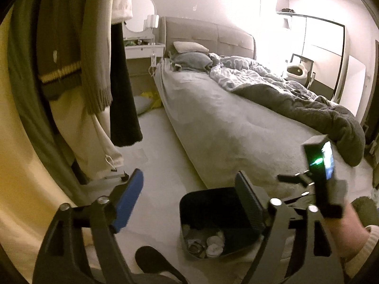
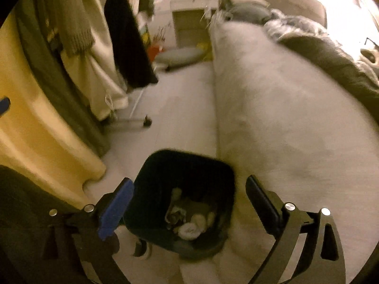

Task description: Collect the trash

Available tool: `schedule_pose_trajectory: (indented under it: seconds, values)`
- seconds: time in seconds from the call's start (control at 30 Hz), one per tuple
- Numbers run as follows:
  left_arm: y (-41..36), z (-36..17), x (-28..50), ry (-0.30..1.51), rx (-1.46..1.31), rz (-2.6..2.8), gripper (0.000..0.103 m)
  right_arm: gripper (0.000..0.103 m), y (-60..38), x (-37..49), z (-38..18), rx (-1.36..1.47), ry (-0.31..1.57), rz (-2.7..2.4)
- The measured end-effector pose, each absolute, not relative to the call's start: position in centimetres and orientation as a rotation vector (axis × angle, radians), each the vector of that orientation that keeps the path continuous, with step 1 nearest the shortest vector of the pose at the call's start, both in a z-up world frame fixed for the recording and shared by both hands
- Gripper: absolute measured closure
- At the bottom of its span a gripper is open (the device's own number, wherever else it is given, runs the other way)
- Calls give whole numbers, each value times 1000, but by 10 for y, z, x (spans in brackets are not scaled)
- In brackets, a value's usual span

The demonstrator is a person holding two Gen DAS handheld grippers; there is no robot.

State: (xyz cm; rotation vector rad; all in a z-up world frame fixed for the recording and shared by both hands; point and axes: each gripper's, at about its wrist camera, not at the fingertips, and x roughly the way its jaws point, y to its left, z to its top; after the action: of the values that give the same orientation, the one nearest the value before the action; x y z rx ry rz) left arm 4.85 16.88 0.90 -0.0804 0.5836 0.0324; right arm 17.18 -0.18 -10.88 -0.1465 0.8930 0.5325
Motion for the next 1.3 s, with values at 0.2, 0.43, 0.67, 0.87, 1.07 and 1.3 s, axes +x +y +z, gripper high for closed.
schedule_pose_trajectory:
  seconds: [0.2,0.43,0.67,0.87,1.07,1.3]
  values:
    - [157,42,40,498,-81,6,5,4,-61,153,-49,-115,750,442]
    - [135,65,36,444,-66,-6,3,4,-147,133,11,-72,604,299]
    - [123,65,47,444,-20,30,3,3,-207,118,32,-41,528,202]
    - [122,39,59,461,-46,42,3,3,-238,109,24,-14,510,178]
    - [119,24,76,510,-75,47,3,3,-255,108,12,-6,566,154]
    - [109,11,91,567,-67,55,3,3,-255,119,-12,11,642,204]
